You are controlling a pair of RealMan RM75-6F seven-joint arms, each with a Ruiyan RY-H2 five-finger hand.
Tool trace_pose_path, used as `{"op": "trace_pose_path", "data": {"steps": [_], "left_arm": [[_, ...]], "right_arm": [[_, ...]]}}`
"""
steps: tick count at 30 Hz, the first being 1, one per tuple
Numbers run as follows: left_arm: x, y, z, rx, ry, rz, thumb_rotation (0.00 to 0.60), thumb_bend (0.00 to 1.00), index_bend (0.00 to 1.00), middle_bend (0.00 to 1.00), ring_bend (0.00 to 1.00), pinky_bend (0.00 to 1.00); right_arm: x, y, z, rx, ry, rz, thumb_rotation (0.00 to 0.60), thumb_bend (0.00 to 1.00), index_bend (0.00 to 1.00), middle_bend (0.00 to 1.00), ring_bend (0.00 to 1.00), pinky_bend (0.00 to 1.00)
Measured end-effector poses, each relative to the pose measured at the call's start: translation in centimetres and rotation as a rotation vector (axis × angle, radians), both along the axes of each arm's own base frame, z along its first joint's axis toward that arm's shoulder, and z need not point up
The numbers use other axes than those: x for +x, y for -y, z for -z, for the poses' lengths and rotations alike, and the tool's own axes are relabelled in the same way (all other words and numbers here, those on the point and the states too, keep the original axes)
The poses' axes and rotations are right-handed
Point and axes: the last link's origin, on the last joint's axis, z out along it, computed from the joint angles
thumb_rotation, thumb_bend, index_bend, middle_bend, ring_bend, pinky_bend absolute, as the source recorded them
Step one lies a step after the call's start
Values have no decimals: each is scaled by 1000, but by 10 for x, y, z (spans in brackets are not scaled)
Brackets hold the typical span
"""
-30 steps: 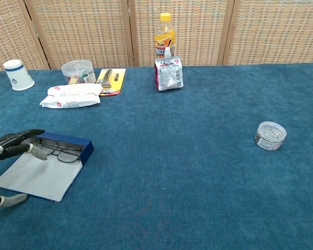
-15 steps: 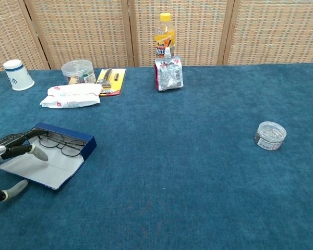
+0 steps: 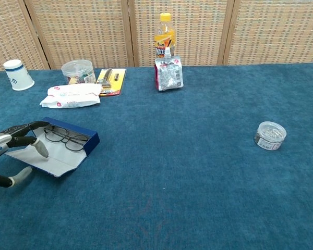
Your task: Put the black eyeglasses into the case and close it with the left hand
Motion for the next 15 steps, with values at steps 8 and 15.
{"op": "trace_pose_path", "data": {"steps": [8,15], "left_arm": [[9,-19,-5,12,23,-25,600,491,406,0,0,0],[18,-34,-1,-16,23,-72,600,492,484,0,0,0]], "right_arm": [[0,0,0,2,-1,0,600,0,0,0,0,0],[0,0,0,3,2,1,600,0,0,0,0,0]]}}
